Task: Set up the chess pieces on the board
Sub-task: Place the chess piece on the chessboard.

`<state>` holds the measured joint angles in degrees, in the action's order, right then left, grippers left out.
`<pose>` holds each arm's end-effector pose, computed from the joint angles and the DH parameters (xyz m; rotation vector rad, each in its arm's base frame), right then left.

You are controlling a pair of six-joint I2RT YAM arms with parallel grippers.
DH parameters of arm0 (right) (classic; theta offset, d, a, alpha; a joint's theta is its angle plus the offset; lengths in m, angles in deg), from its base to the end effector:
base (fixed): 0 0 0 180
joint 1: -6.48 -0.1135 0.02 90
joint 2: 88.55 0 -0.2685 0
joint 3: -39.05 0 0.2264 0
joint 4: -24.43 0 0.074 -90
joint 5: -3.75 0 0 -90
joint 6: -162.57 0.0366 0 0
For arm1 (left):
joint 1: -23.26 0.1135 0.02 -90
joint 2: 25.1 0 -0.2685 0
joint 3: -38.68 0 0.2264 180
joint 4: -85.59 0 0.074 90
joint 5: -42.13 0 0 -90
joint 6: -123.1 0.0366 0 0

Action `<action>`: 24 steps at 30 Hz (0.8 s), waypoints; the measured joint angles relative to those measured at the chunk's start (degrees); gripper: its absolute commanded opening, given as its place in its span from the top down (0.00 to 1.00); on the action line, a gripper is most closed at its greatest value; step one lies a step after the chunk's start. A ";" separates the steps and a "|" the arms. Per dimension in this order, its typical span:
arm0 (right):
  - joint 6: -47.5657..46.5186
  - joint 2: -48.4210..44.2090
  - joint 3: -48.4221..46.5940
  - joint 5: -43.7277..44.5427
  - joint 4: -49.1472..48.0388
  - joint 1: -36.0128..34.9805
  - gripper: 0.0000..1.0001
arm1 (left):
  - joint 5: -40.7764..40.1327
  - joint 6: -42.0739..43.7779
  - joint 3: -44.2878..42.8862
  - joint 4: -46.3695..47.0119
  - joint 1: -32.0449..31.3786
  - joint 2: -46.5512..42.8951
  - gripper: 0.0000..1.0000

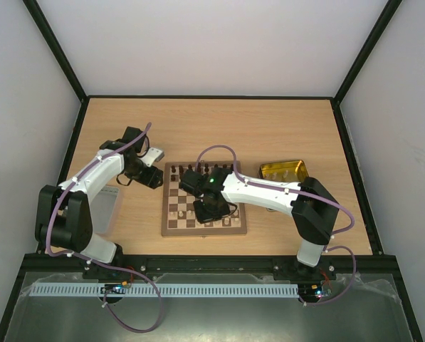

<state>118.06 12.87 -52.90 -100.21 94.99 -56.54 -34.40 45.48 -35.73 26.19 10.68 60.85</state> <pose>0.1352 0.2851 0.2316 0.4913 -2.9751 -0.4291 0.2506 -0.0647 0.2325 0.6573 2.7137 -0.3305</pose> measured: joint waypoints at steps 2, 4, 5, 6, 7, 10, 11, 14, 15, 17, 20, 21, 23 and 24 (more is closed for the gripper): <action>0.02 -0.07 0.00 0.00 0.07 0.00 0.98 | 0.00 0.00 0.00 0.00 0.00 0.00 0.25; 0.00 -0.11 0.00 0.00 0.09 0.00 0.98 | 0.00 0.00 0.00 0.00 0.00 0.00 0.25; 0.00 -0.11 0.00 0.00 0.09 0.00 0.98 | 0.00 0.00 0.00 0.00 0.00 0.00 0.25; 0.00 -0.13 0.00 0.00 0.09 0.00 0.98 | 0.00 0.00 0.00 0.00 0.00 0.00 0.25; 0.00 -0.13 0.00 -0.02 0.09 0.00 0.98 | 0.00 0.00 0.00 0.00 0.00 0.02 0.25; 0.00 -0.13 0.00 -0.02 0.09 -0.02 0.98 | 0.00 0.00 0.00 0.00 0.00 0.02 0.25; 0.00 -0.15 0.00 -0.02 0.09 -0.02 0.98 | 0.00 0.00 0.00 0.00 0.00 0.02 0.25; 0.00 -0.15 0.00 -0.04 0.09 -0.02 0.98 | 0.00 0.00 0.00 0.00 0.00 0.04 0.25; 0.00 -0.15 0.00 -0.04 0.09 -0.02 0.98 | 0.00 0.00 0.00 0.00 0.00 0.04 0.25; 0.00 -0.15 0.00 -0.07 0.09 -0.02 0.97 | 0.00 0.00 0.00 0.00 0.00 0.04 0.25; 0.00 -0.15 0.04 -0.07 0.07 -0.02 0.94 | 0.00 0.00 0.00 0.00 0.00 0.04 0.25; 0.00 -0.15 0.04 -0.07 0.07 -0.02 0.94 | 0.00 0.00 0.00 0.00 0.00 0.04 0.25; 0.00 -0.15 0.04 -0.07 0.09 -0.02 0.94 | 0.00 0.00 0.00 0.00 0.00 0.04 0.25; 0.00 -0.15 0.07 -0.07 0.09 -0.02 0.94 | 0.00 0.00 0.00 0.00 0.00 0.04 0.25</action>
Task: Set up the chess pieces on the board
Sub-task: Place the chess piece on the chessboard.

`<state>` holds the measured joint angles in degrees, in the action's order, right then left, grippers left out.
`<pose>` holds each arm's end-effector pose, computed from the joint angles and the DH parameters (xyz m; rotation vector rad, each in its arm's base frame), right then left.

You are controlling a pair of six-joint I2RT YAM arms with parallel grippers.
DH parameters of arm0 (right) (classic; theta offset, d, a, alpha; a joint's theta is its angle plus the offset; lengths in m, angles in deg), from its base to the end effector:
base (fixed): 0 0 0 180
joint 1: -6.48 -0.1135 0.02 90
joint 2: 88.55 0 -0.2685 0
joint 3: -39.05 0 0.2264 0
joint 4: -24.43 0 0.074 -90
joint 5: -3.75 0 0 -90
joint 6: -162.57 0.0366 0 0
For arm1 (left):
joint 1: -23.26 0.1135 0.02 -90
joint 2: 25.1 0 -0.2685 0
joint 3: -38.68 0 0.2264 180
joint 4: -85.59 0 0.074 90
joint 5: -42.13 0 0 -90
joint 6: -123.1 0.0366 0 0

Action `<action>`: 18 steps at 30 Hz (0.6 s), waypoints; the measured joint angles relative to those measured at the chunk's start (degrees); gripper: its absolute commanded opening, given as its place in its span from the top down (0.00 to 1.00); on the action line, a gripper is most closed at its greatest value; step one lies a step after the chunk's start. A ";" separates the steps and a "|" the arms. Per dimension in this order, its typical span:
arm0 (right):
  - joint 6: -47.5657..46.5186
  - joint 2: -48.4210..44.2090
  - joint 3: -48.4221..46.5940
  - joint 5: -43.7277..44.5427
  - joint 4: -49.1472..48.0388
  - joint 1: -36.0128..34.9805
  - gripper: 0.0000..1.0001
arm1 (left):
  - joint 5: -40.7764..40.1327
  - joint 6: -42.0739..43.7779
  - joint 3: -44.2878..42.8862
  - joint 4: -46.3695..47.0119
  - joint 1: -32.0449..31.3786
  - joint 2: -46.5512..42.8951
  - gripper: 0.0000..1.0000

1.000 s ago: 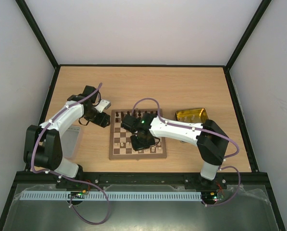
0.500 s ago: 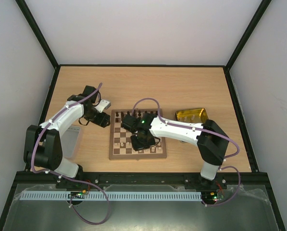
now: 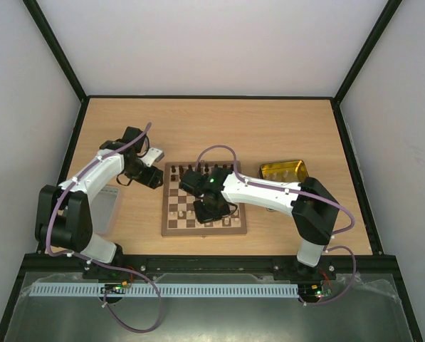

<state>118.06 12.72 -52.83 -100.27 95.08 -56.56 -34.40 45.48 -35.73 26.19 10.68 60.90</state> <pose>0.1348 0.2846 0.2320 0.4917 -2.9740 -0.4297 0.2507 -0.0647 0.2322 0.6574 2.7146 -0.3306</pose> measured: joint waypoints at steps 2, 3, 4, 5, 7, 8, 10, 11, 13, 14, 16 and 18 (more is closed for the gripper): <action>0.00 0.00 0.00 0.00 -0.02 0.00 0.91 | 0.00 0.00 0.00 0.00 0.00 0.00 0.25; 0.00 0.00 0.02 0.00 -0.02 0.00 0.89 | 0.00 0.00 0.00 0.00 0.00 0.00 0.25; 0.00 0.00 0.13 -0.02 -0.04 0.00 0.86 | 0.00 0.00 0.00 0.00 0.00 0.00 0.25; 0.00 0.00 0.15 -0.04 -0.04 0.00 0.85 | 0.00 0.00 0.00 0.00 0.00 0.00 0.25; 0.11 -0.02 0.20 -0.15 -0.04 0.00 0.82 | 0.00 0.00 0.00 0.00 0.00 0.00 0.25; 0.13 -0.02 0.22 -0.22 -0.04 0.00 0.80 | 0.00 0.00 0.00 0.00 0.00 0.00 0.25; 0.17 -0.02 0.22 -0.24 -0.04 -0.02 0.79 | 0.00 0.00 0.00 0.00 0.00 0.00 0.25; 0.17 -0.02 0.24 -0.24 -0.04 -0.07 0.79 | 0.00 0.00 0.00 0.00 0.00 0.00 0.25; 0.17 -0.02 0.24 -0.26 -0.04 -0.11 0.78 | 0.00 0.00 0.00 0.00 0.00 0.00 0.25; 0.17 -0.02 0.24 -0.26 -0.04 -0.13 0.76 | 0.00 0.00 0.00 0.00 0.00 0.00 0.25; 0.17 -0.02 0.24 -0.28 -0.04 -0.15 0.74 | 0.00 0.00 0.00 0.02 0.00 0.00 0.25; 0.17 -0.02 0.24 -0.31 -0.04 -0.15 0.71 | 0.00 0.00 0.00 0.02 0.00 0.00 0.25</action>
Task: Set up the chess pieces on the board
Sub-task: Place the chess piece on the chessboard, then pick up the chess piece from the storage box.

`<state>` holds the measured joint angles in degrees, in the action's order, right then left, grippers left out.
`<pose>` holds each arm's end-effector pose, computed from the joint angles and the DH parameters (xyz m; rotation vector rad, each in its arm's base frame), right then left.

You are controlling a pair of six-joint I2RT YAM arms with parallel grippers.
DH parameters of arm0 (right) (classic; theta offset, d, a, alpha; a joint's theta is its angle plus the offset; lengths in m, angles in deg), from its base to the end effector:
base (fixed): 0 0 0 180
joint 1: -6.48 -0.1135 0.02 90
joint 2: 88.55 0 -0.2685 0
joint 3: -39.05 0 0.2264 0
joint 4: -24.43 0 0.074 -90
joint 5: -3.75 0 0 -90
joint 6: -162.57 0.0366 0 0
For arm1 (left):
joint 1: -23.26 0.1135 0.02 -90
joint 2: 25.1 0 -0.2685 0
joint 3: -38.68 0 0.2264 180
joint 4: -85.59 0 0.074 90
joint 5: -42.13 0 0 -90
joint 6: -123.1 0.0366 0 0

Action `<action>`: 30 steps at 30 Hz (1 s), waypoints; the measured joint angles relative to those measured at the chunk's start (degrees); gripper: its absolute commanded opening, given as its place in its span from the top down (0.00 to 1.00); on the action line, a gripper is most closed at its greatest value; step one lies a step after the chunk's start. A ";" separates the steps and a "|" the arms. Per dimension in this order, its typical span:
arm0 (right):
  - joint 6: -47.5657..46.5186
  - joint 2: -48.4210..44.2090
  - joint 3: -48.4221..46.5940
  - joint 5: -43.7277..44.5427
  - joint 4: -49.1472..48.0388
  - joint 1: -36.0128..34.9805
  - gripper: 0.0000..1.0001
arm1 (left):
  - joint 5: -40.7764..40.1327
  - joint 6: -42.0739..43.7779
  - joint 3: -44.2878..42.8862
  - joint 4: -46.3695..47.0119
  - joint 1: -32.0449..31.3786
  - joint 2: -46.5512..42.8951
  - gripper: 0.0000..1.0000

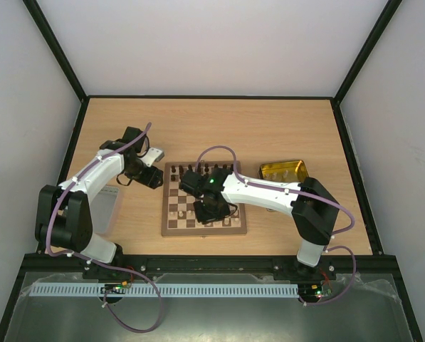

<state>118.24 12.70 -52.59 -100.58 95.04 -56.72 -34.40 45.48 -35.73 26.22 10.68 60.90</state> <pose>0.1336 0.2845 0.2312 0.4902 -2.9671 -0.4291 0.2507 -0.0647 0.2323 0.6573 2.7140 -0.3305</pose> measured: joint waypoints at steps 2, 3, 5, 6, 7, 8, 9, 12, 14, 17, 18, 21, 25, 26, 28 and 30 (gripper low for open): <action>0.00 0.00 0.00 0.00 0.00 -0.04 0.67 | 0.00 0.00 0.00 0.00 0.00 0.00 0.25; 0.02 0.00 0.00 -0.02 -0.02 -0.04 0.67 | 0.00 0.00 0.00 0.00 0.00 0.00 0.25; 0.02 0.00 0.00 -0.02 -0.02 -0.04 0.64 | 0.00 0.00 0.00 -0.02 0.00 0.00 0.25; 0.02 0.00 0.00 -0.02 -0.02 -0.04 0.63 | 0.00 0.00 0.00 0.00 0.00 0.00 0.25; 0.04 0.00 0.00 -0.02 -0.02 -0.07 0.62 | 0.00 0.00 0.00 0.00 0.00 0.00 0.25; 0.04 0.00 0.00 0.00 -0.02 -0.07 0.62 | 0.00 0.00 0.00 0.00 0.00 0.00 0.25; 0.04 0.00 0.00 0.04 -0.02 -0.07 0.62 | 0.00 0.00 0.02 0.00 0.00 0.00 0.25; 0.04 0.00 0.00 0.13 -0.02 -0.07 0.62 | 0.00 0.00 0.00 -0.02 0.00 0.00 0.25; 0.04 0.00 -0.02 0.76 0.07 -0.11 0.62 | 0.00 0.00 0.00 0.00 0.00 0.00 0.25; 0.44 0.00 -0.74 2.97 1.07 0.15 0.61 | -0.02 0.00 0.00 0.00 0.00 0.00 0.25; 0.66 -0.11 -1.14 3.74 1.38 0.57 0.61 | -0.02 0.00 0.00 0.00 0.00 0.00 0.25; 1.09 -1.57 -1.86 5.18 1.90 3.23 0.61 | -0.04 0.00 0.02 0.00 0.00 0.00 0.25; 1.49 -6.47 -2.38 7.13 2.36 13.03 0.63 | -0.04 0.00 0.02 0.00 0.00 0.00 0.25; 1.53 -7.82 -2.62 7.63 2.34 16.02 0.63 | -0.04 0.00 0.02 0.00 0.00 0.00 0.25; 1.55 -10.19 -2.80 8.70 2.14 21.57 0.65 | -0.04 0.00 0.02 0.00 0.00 0.00 0.25; 1.57 -12.20 -2.64 9.88 2.10 27.52 0.67 | -0.04 0.00 0.02 0.02 0.00 0.00 0.25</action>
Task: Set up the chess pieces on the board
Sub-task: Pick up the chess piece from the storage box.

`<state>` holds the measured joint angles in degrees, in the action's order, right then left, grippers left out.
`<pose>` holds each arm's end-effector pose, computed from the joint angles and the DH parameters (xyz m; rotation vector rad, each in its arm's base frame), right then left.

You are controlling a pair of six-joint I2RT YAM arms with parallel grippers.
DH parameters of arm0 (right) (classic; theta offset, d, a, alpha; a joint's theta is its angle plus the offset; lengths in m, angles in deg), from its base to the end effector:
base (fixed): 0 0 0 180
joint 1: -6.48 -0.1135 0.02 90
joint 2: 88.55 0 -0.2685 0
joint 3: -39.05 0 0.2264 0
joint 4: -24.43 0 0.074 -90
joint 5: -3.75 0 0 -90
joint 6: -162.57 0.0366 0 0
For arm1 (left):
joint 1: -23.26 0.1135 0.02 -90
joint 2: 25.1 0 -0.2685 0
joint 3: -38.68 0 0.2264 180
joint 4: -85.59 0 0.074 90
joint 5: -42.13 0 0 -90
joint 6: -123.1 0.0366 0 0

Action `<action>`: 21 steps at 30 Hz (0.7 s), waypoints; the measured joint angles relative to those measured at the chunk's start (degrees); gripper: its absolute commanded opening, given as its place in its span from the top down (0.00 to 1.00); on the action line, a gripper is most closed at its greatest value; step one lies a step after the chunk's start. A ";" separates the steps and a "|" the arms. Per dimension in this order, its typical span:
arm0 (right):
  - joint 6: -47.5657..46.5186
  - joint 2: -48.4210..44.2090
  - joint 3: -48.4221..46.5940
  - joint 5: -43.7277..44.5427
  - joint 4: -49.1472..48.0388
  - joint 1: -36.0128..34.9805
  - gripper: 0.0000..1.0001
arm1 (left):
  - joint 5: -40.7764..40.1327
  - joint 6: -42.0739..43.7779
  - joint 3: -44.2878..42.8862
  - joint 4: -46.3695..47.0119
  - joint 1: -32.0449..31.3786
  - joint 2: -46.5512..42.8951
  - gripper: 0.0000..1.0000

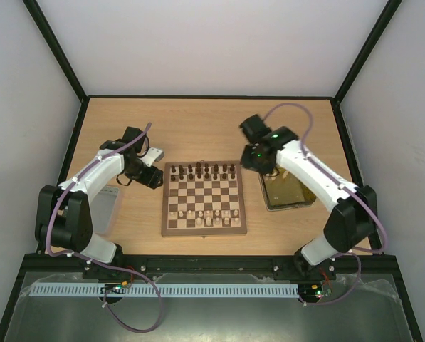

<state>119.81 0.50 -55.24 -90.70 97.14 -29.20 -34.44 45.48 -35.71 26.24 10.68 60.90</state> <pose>0.2285 0.1676 0.3006 0.2662 2.8496 0.4608 0.2507 -0.0647 0.2322 0.6572 2.7142 -0.3296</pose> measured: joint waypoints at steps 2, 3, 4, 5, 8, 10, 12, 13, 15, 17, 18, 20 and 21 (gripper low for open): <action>0.26 -1.62 1.27 0.76 -0.63 6.97 0.69 | -0.02 -0.02 0.00 0.00 0.00 -0.02 0.25; 0.46 -2.03 2.27 1.01 -0.92 9.97 0.69 | -0.17 -0.02 0.00 0.00 0.00 -0.04 0.25; 0.70 -2.27 3.56 1.07 -1.40 13.00 0.69 | -0.33 -0.04 0.09 0.15 0.00 -0.09 0.26; 1.09 -2.29 5.14 1.11 -2.03 16.11 0.70 | -0.79 -0.13 0.31 0.42 0.00 -0.22 0.26; 2.38 -1.55 9.60 0.57 -3.50 22.21 0.70 | -2.60 -0.55 0.90 1.09 0.22 -0.92 0.26; 3.21 -0.61 11.26 0.15 -4.31 24.17 0.70 | -3.48 -0.85 0.96 1.31 0.79 -1.27 0.26; 3.91 0.72 11.93 -0.37 -5.75 25.75 0.70 | -4.07 -1.07 0.96 1.55 1.36 -1.66 0.26; 4.20 1.40 11.96 -0.55 -6.43 26.29 0.70 | -4.26 -1.11 0.96 1.68 1.73 -1.88 0.26; 4.52 3.08 11.96 -0.83 -8.33 27.50 0.70 | -4.55 -1.20 0.98 1.92 2.03 -2.01 0.26; 4.68 4.72 11.96 -0.87 -9.70 28.46 0.70 | -4.72 -1.29 0.98 2.19 2.32 -2.03 0.25; 4.72 5.64 11.96 -0.85 -10.43 28.94 0.70 | -4.76 -1.31 0.98 2.29 2.38 -2.03 0.25; 4.74 7.32 11.96 -0.85 -11.58 29.77 0.71 | -4.87 -1.31 0.98 2.47 2.38 -2.03 0.25; 4.74 8.02 11.93 -0.87 -12.00 30.14 0.72 | -4.90 -1.31 0.98 2.51 2.38 -2.03 0.25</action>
<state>124.55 8.53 -43.30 -91.58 85.14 0.94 -39.34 44.17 -34.73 28.75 13.07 58.86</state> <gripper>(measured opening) 0.296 0.745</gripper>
